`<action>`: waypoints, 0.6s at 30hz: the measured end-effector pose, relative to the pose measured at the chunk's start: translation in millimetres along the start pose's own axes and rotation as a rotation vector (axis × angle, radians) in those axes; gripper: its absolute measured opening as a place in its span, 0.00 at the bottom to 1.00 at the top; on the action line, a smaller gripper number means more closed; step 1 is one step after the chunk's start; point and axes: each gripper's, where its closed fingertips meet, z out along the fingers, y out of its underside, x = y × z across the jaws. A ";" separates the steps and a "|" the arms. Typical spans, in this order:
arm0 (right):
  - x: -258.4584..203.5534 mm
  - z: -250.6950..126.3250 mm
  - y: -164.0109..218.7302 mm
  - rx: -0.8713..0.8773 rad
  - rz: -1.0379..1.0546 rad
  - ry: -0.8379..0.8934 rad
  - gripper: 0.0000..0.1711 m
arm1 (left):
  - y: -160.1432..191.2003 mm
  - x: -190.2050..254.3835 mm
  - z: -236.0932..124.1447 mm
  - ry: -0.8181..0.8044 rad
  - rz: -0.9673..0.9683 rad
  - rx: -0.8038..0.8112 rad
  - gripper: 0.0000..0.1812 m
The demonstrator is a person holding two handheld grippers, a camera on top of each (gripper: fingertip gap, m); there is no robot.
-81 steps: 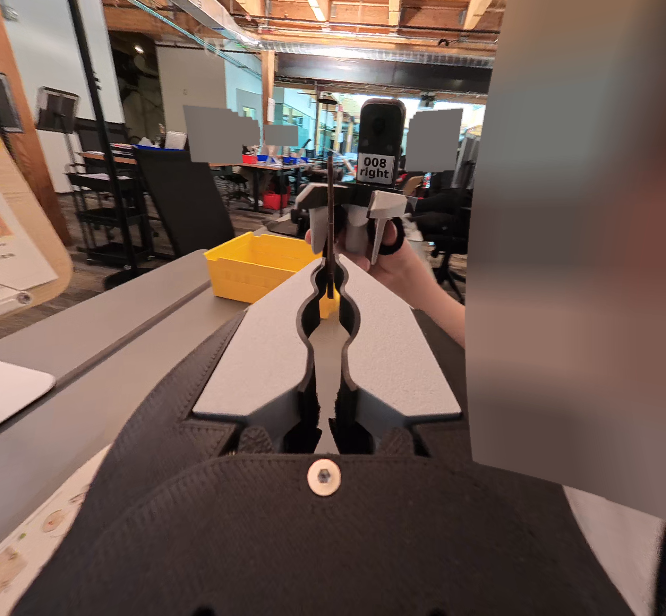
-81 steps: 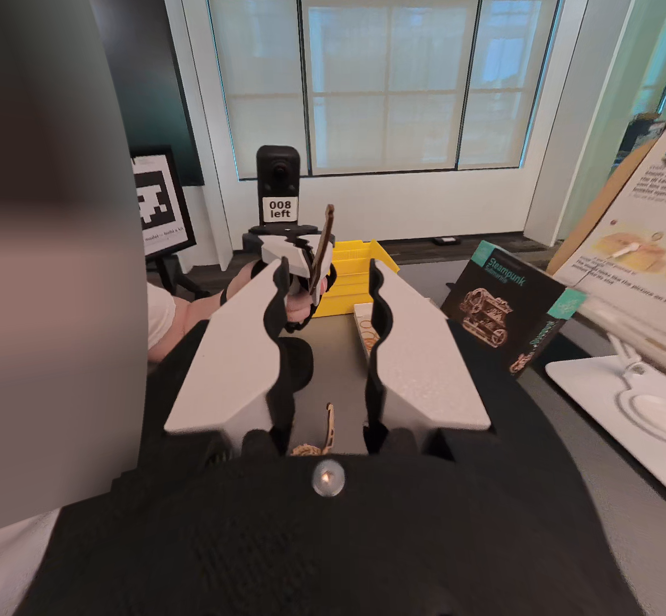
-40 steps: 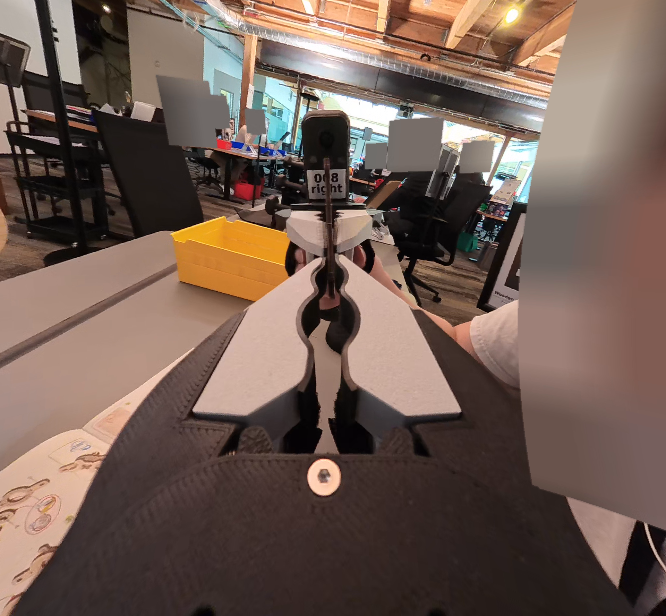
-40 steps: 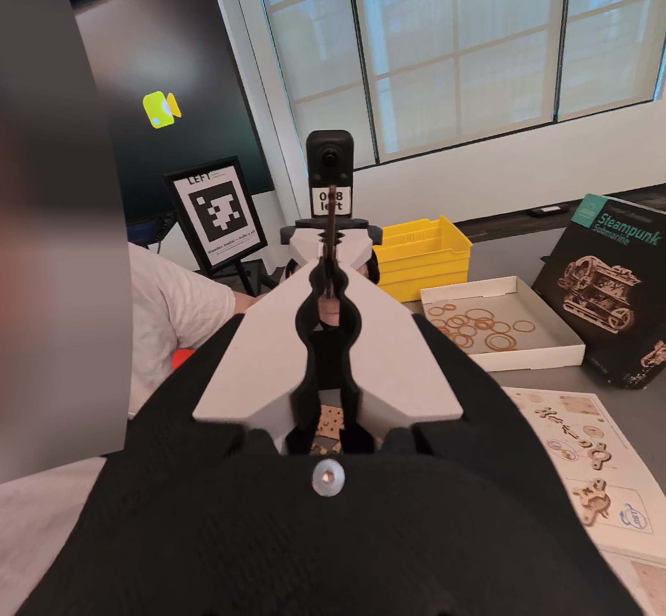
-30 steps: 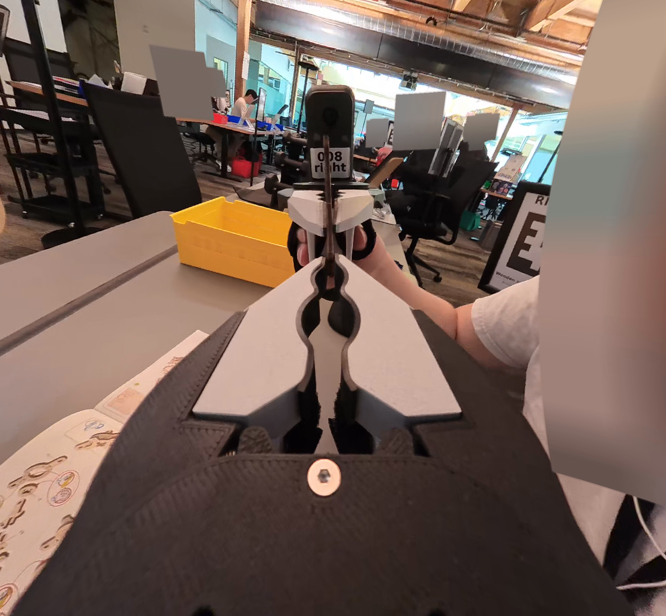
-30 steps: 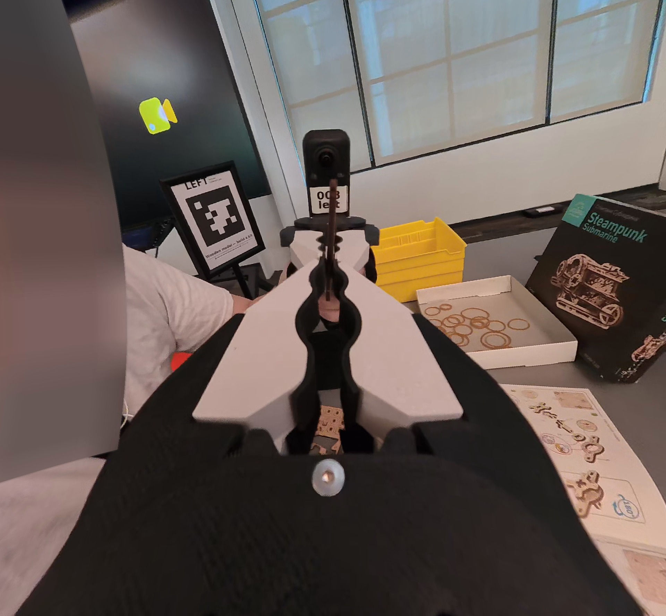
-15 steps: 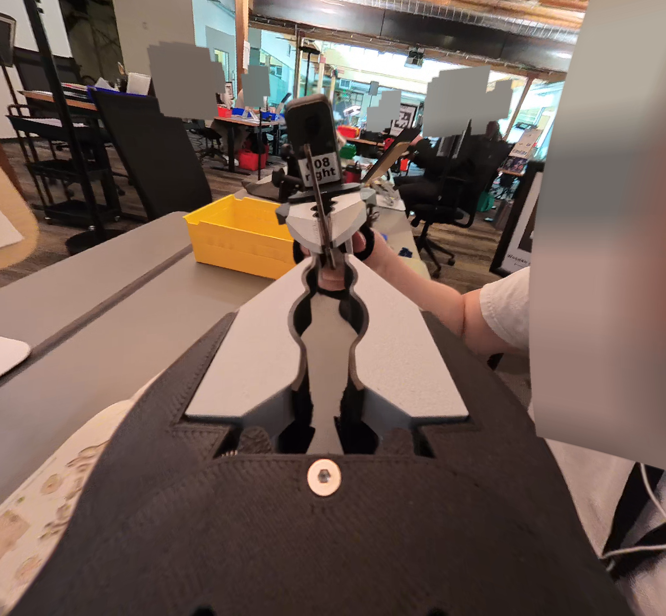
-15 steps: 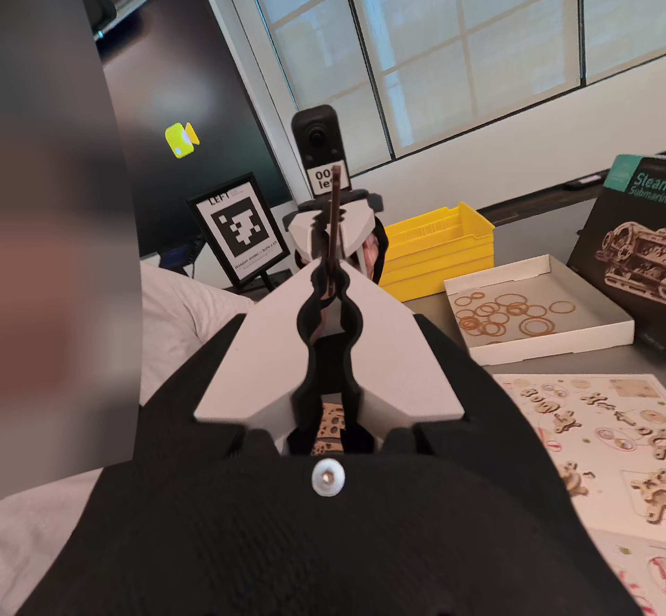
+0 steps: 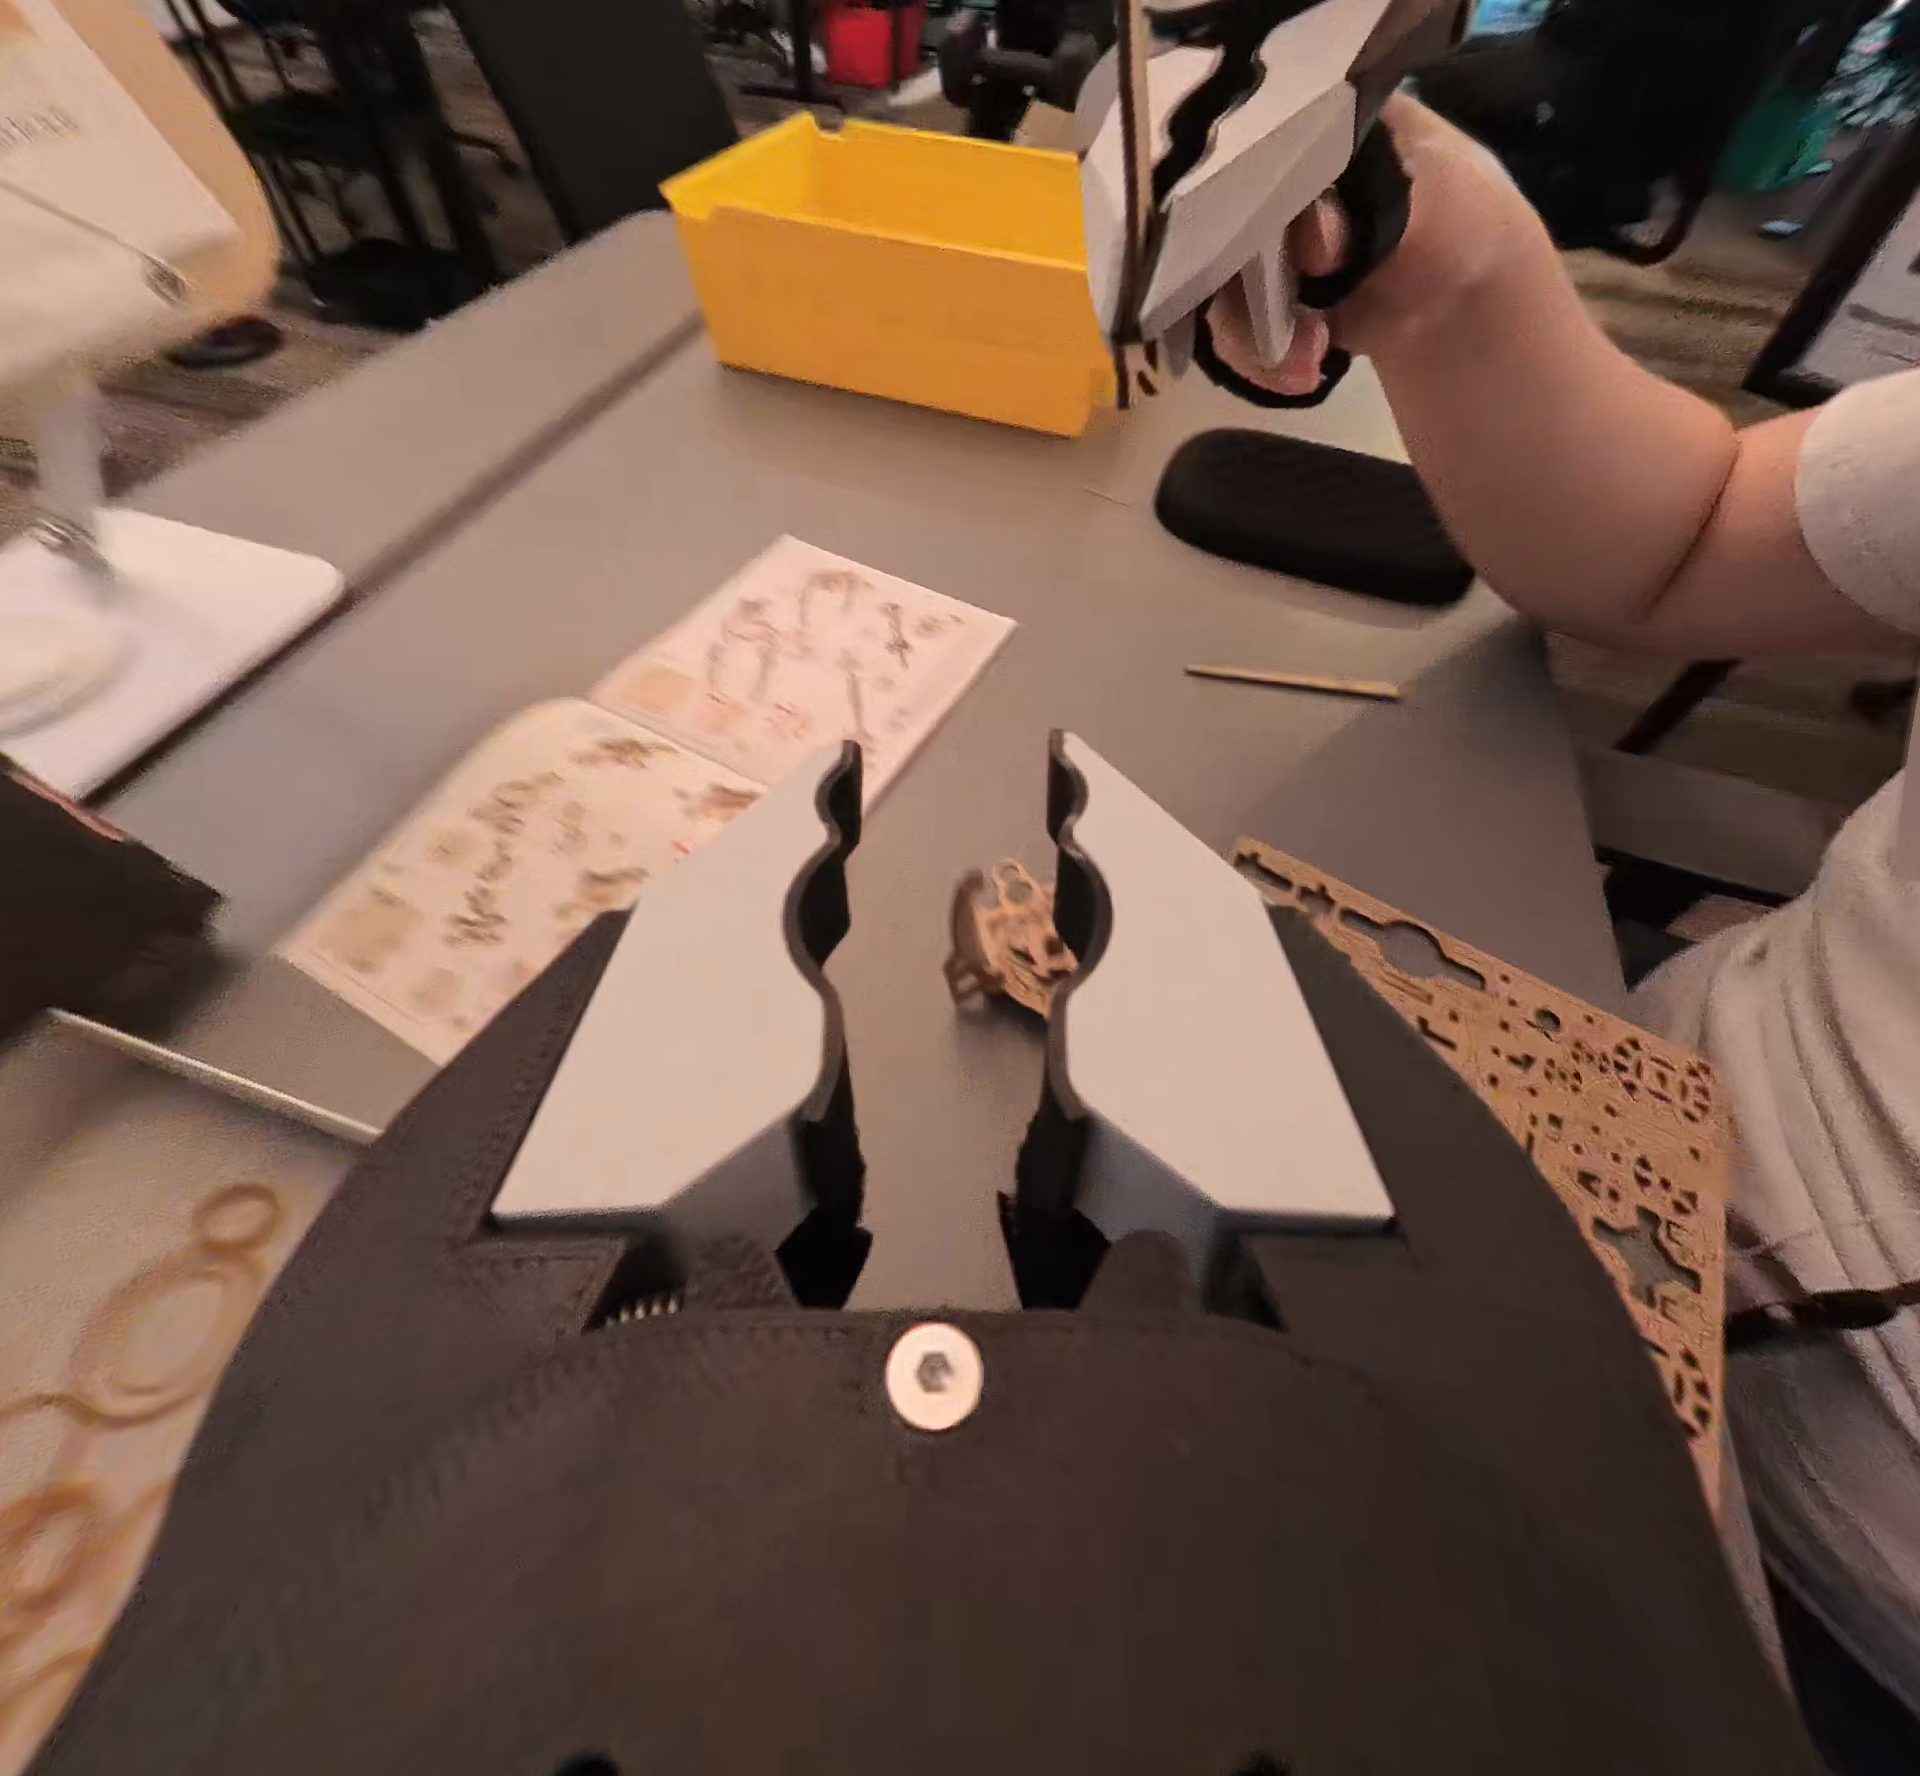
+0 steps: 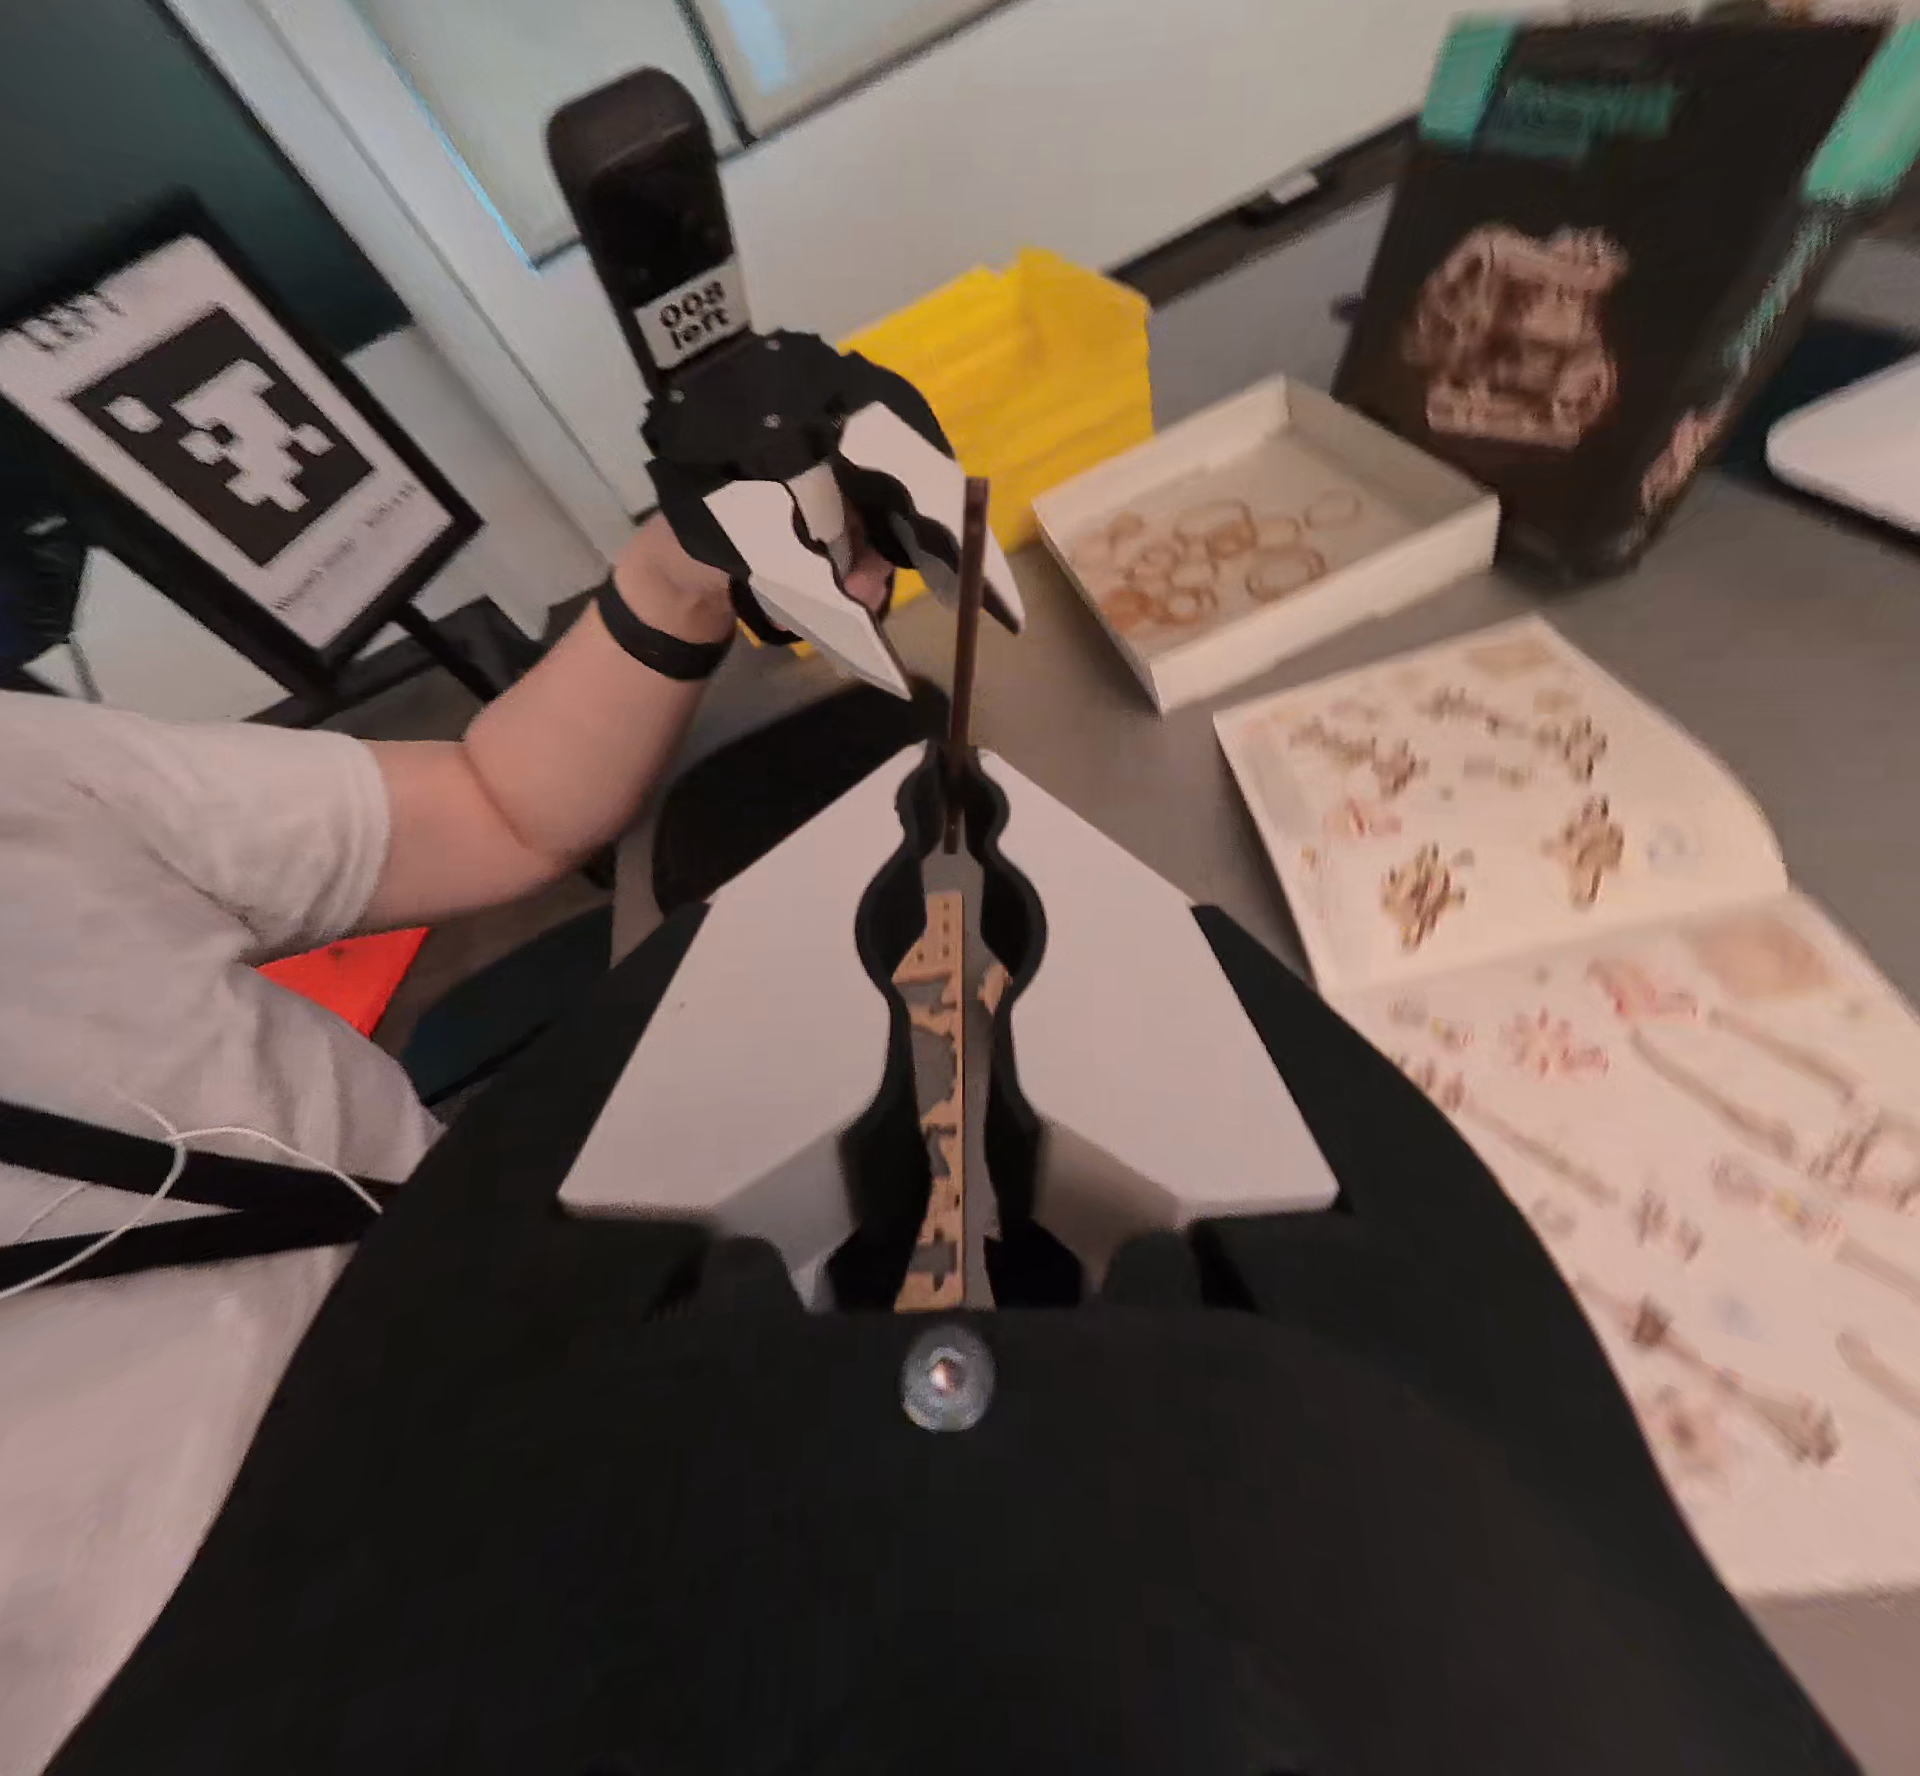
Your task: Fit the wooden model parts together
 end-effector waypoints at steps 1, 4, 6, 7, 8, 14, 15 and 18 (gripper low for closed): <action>1.9 3.7 16.9 -0.017 0.024 0.034 0.00 | 14.5 1.5 3.8 -0.009 0.001 -0.007 0.19; 5.9 19.7 50.6 -0.018 0.106 0.090 0.00 | 47.8 -10.0 18.6 -0.111 0.105 -0.062 0.23; 11.3 33.7 68.2 -0.043 0.138 0.120 0.00 | 59.2 -12.8 29.3 -0.113 0.125 -0.093 0.24; 14.1 40.1 78.1 -0.068 0.140 0.136 0.00 | 63.5 -9.0 33.8 -0.079 0.107 -0.106 0.25; 15.8 45.0 87.0 -0.087 0.140 0.149 0.00 | 67.3 -5.2 37.2 -0.047 0.088 -0.114 0.27; 17.8 50.9 117.8 -0.164 0.132 0.203 0.00 | 73.4 2.4 39.4 0.056 -0.028 -0.077 0.27; 19.0 50.9 121.6 -0.181 0.122 0.212 0.00 | 72.7 2.8 39.2 0.062 -0.028 -0.073 0.27; 18.4 52.5 126.0 -0.195 0.134 0.193 0.00 | 76.4 4.1 41.5 0.078 -0.034 -0.094 0.25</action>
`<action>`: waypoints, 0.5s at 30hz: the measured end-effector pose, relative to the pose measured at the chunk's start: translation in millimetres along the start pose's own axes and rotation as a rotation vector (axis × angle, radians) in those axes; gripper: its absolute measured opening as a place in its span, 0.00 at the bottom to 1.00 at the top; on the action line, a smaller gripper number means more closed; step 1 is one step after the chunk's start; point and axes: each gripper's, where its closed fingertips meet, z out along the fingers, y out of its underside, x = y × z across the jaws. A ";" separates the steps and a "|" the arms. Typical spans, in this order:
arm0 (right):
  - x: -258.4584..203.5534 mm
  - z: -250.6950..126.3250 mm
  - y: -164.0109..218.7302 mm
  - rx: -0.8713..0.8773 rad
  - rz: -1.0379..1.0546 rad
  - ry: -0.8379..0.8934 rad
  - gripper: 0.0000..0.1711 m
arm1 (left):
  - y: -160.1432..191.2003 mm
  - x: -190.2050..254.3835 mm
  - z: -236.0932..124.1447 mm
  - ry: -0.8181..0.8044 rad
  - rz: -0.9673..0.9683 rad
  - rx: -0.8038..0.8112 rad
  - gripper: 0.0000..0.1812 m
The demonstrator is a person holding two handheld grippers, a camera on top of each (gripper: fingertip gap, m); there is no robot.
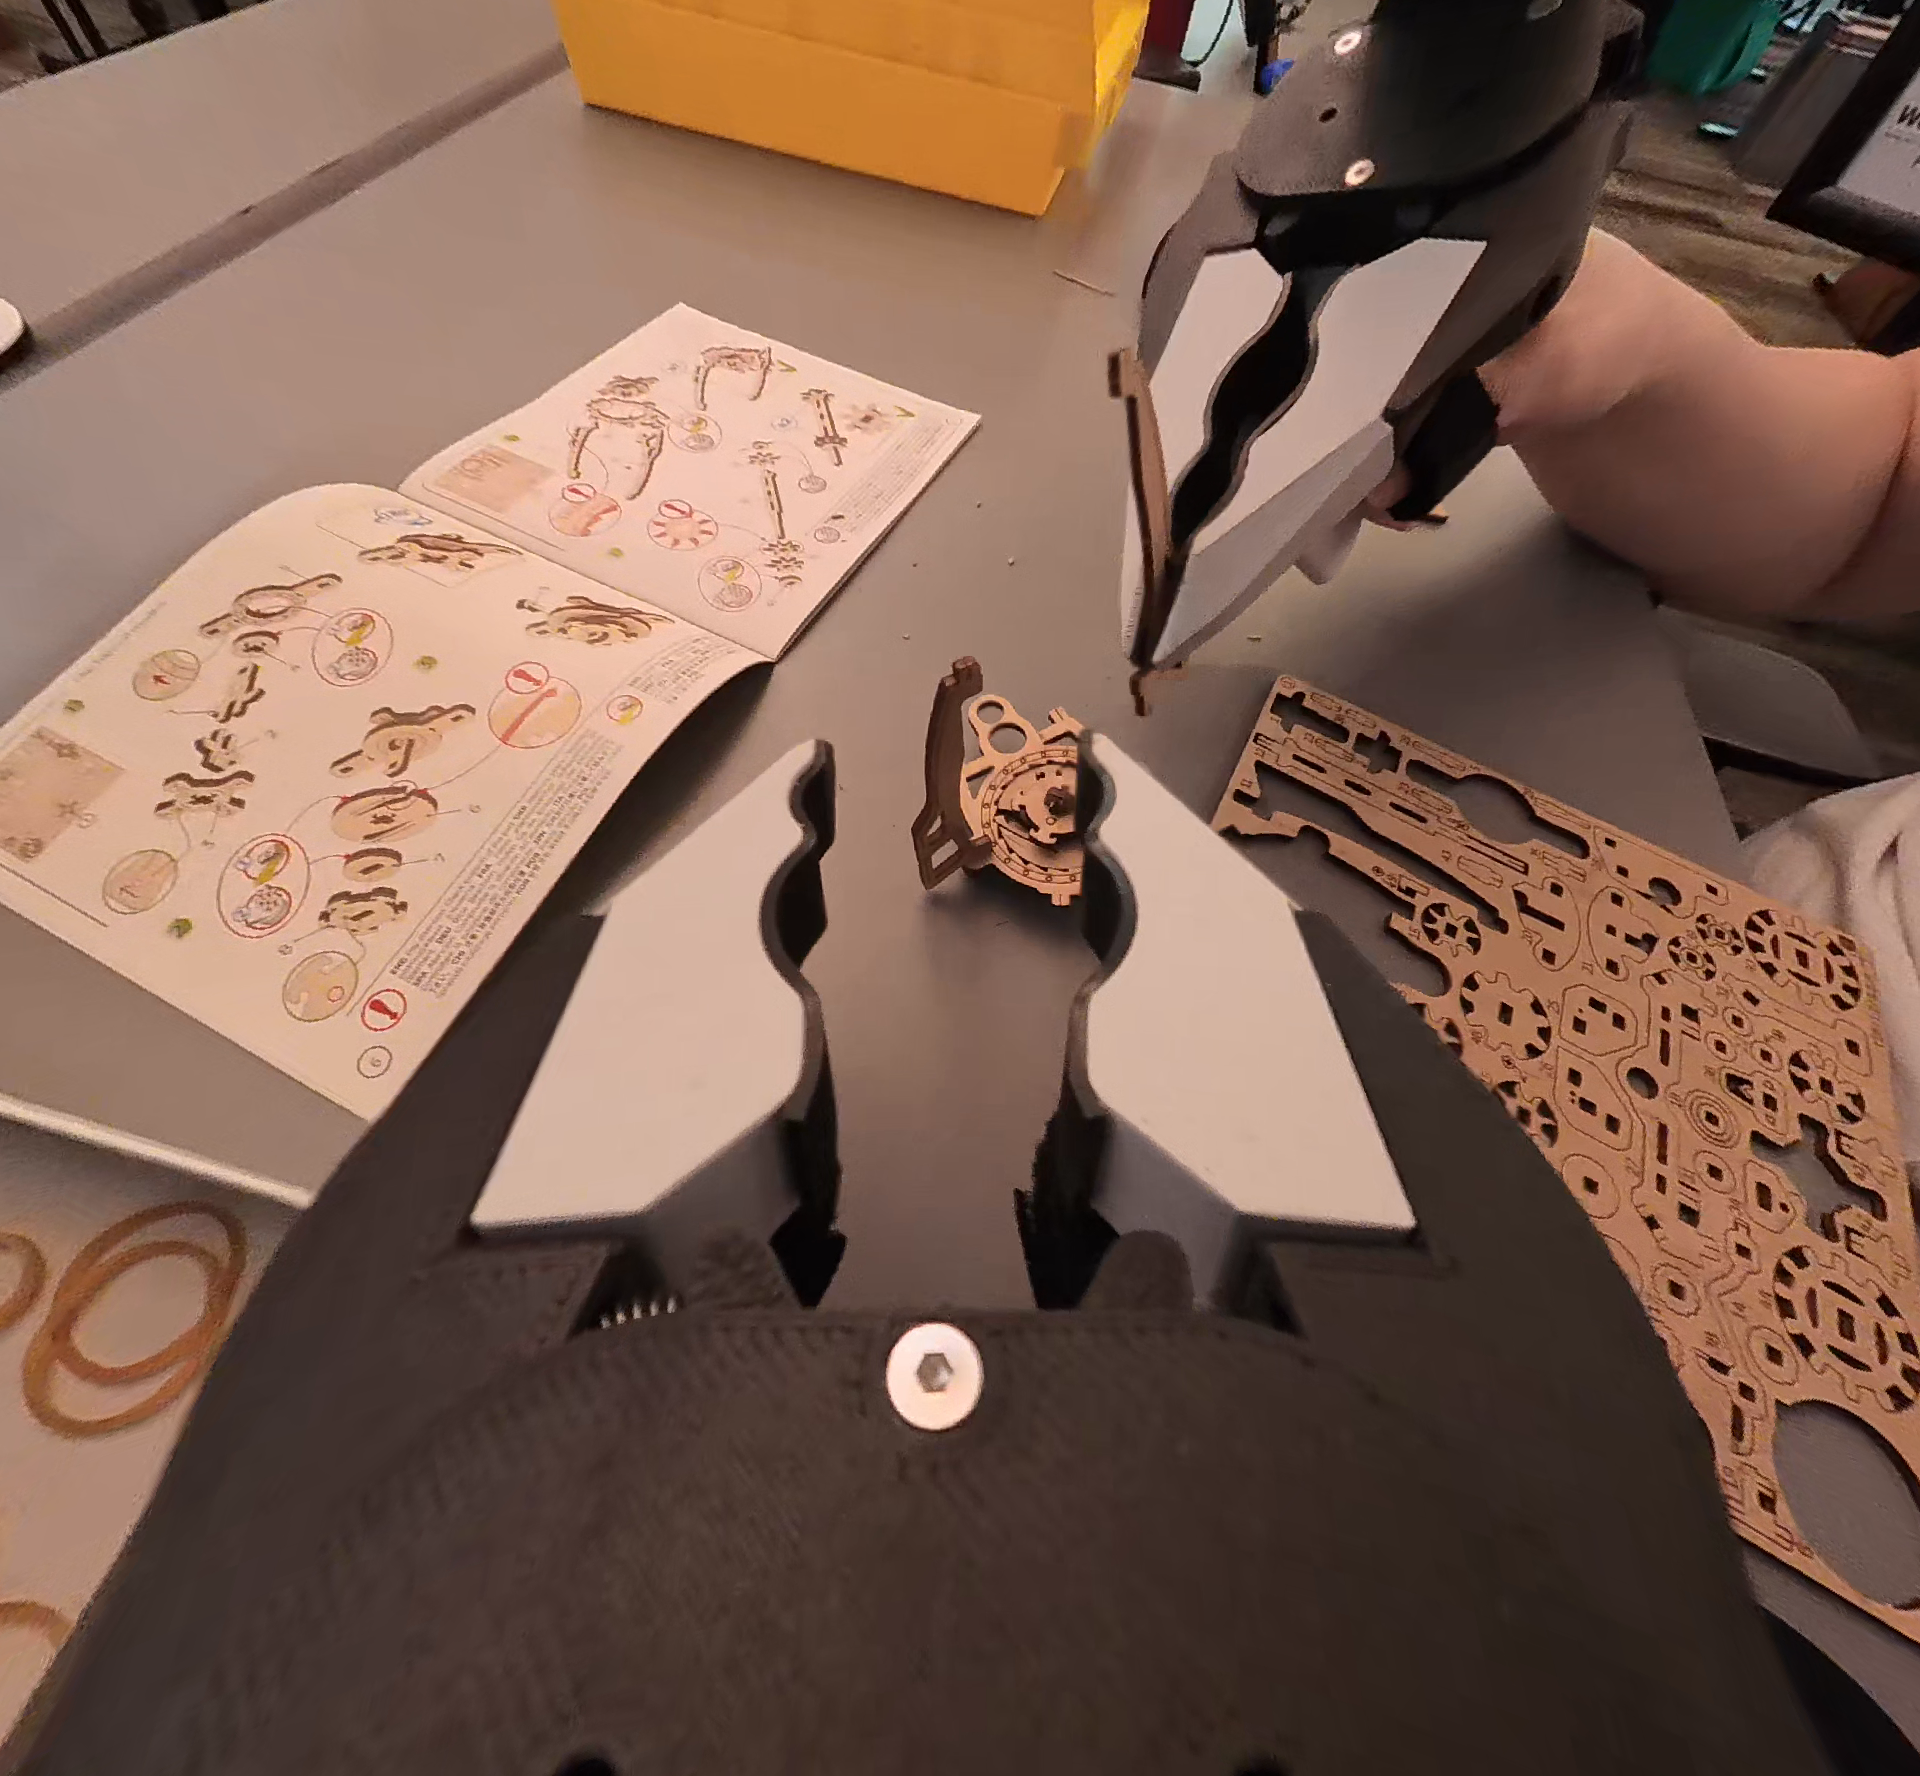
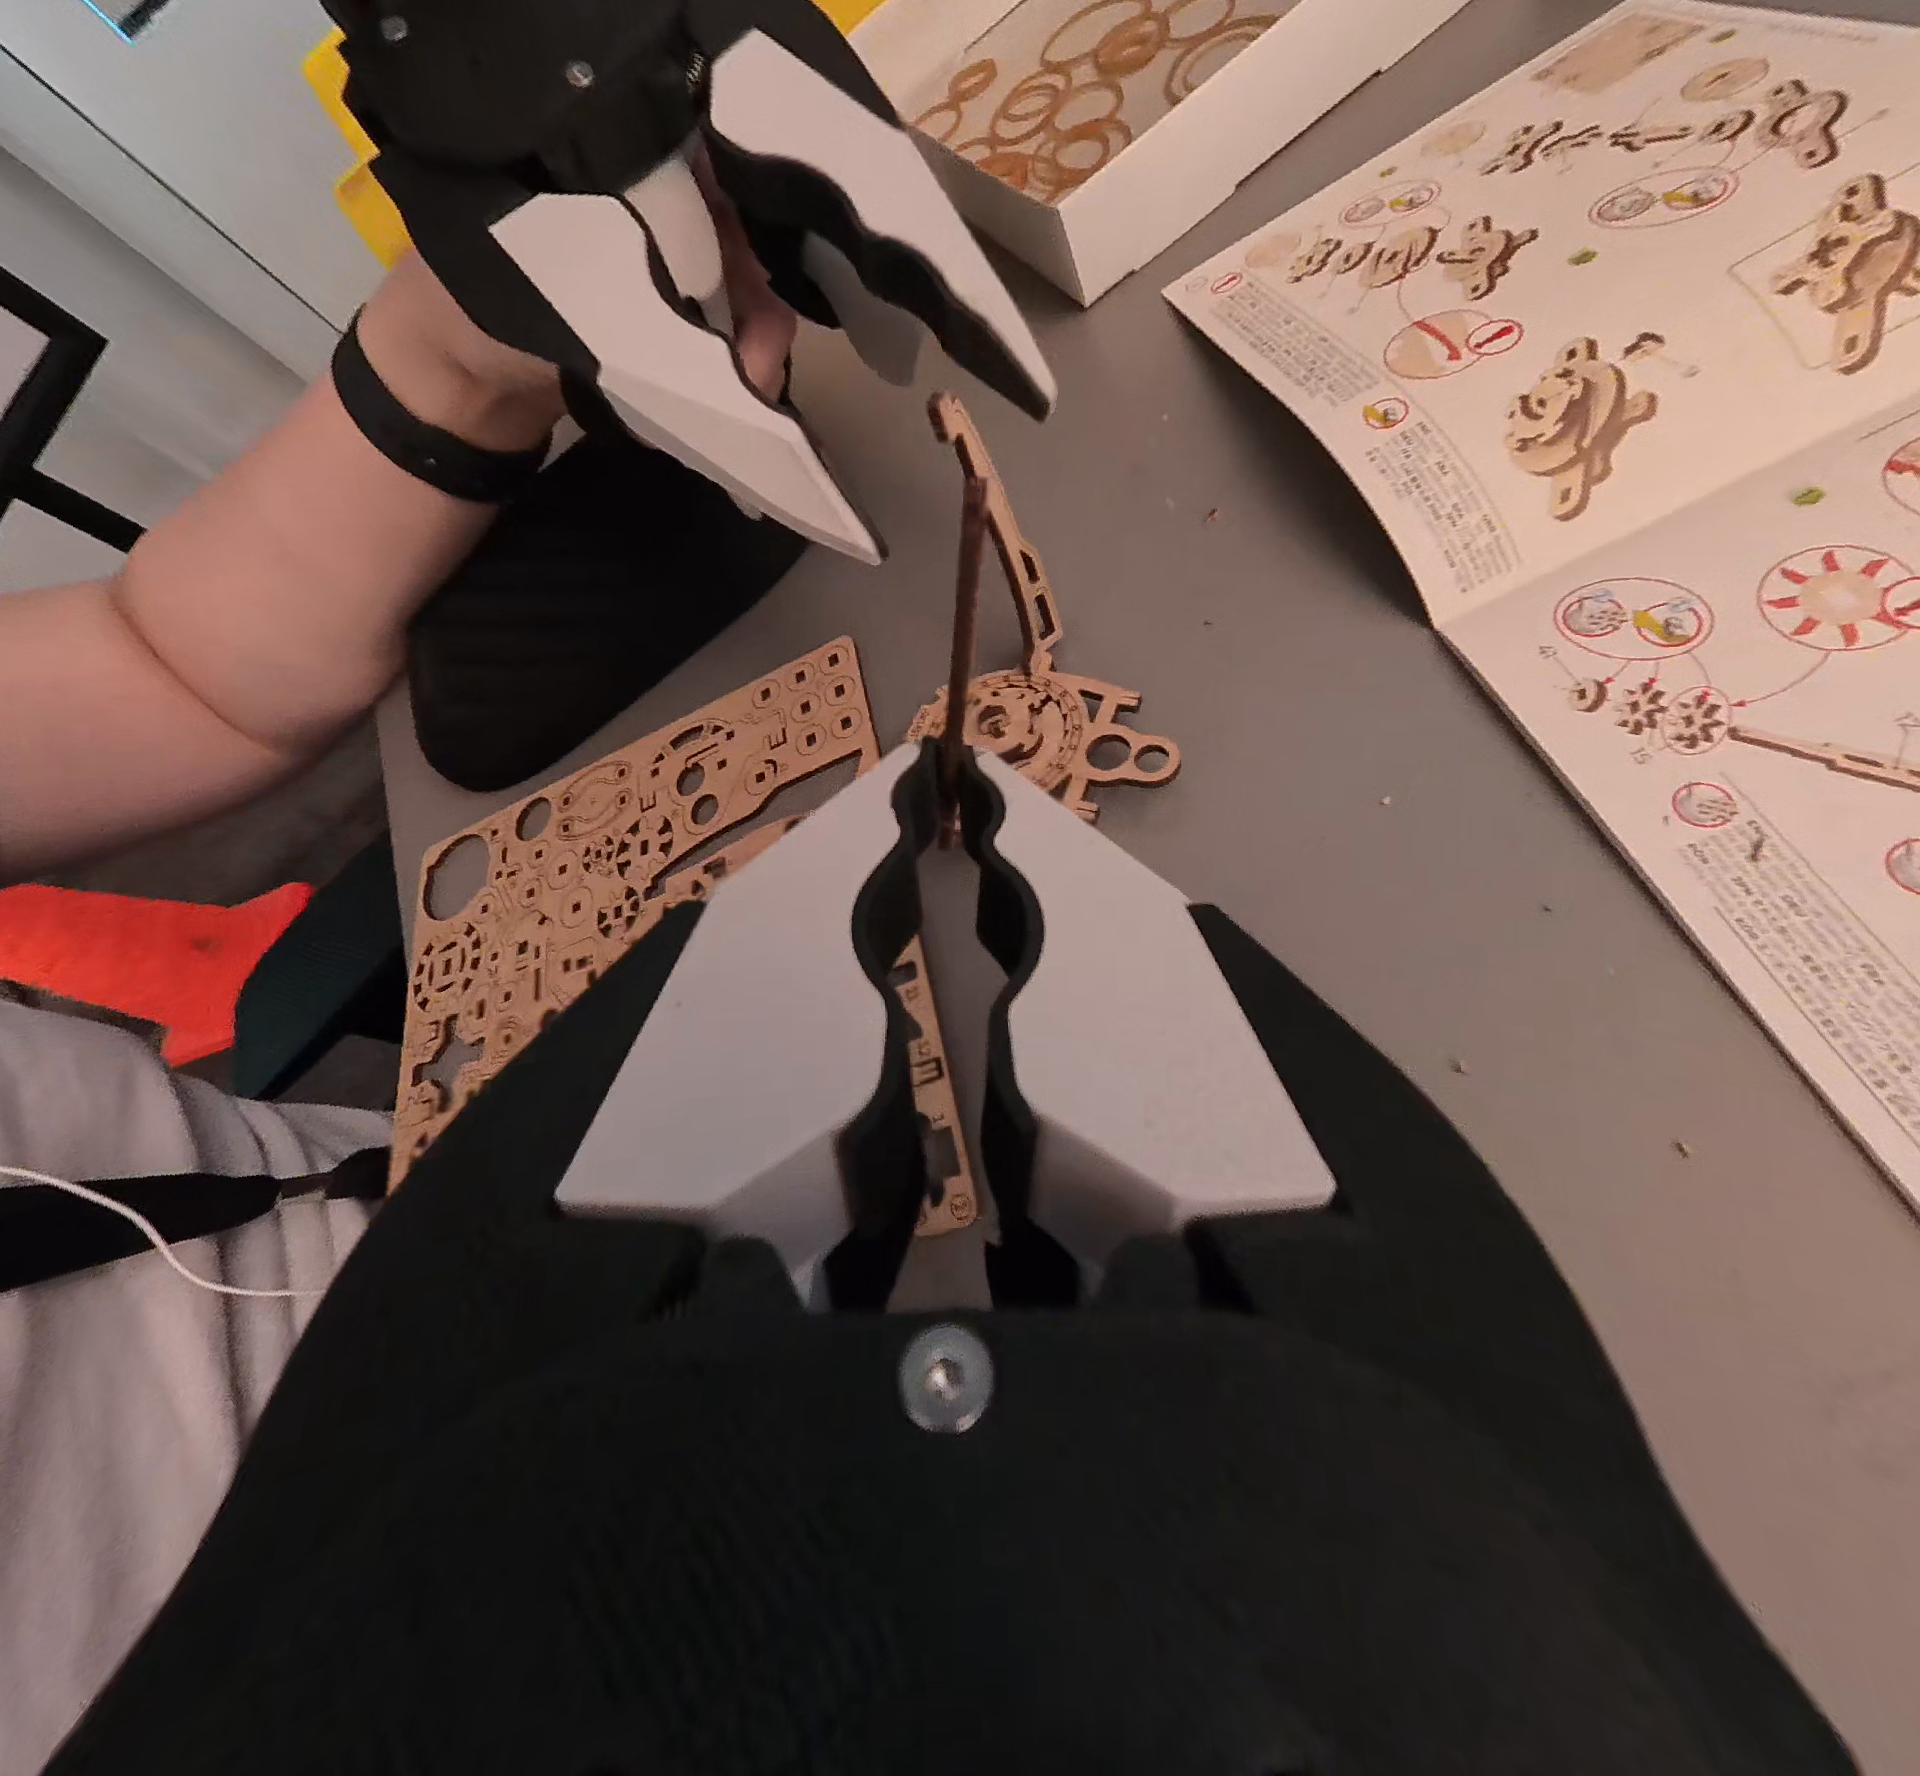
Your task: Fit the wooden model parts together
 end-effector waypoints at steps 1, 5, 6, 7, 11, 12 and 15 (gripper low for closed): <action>-0.3 0.5 0.2 0.002 0.011 -0.008 0.00 | 1.6 0.3 1.0 0.004 -0.002 -0.010 0.23; 1.6 2.1 4.0 -0.014 -0.011 0.008 0.00 | -1.7 -3.3 -1.5 -0.045 0.014 0.003 0.18; 1.7 1.9 3.7 -0.011 -0.012 0.007 0.00 | -1.5 -3.5 -3.1 -0.065 0.025 -0.005 0.18; 2.3 1.1 3.0 -0.007 -0.010 0.005 0.00 | 0.4 -2.6 -4.5 -0.084 0.048 -0.029 0.19; 7.4 -5.2 0.4 0.010 -0.004 0.002 0.00 | 17.0 -11.9 -19.1 -0.288 0.223 -0.229 0.23; 10.4 -7.7 -1.7 0.022 -0.003 0.009 0.00 | 17.7 -14.0 -23.8 -0.346 0.250 -0.261 0.23; 18.1 -15.2 -7.3 0.054 0.010 0.018 0.00 | 15.2 13.5 -19.6 -0.314 0.284 -0.242 0.23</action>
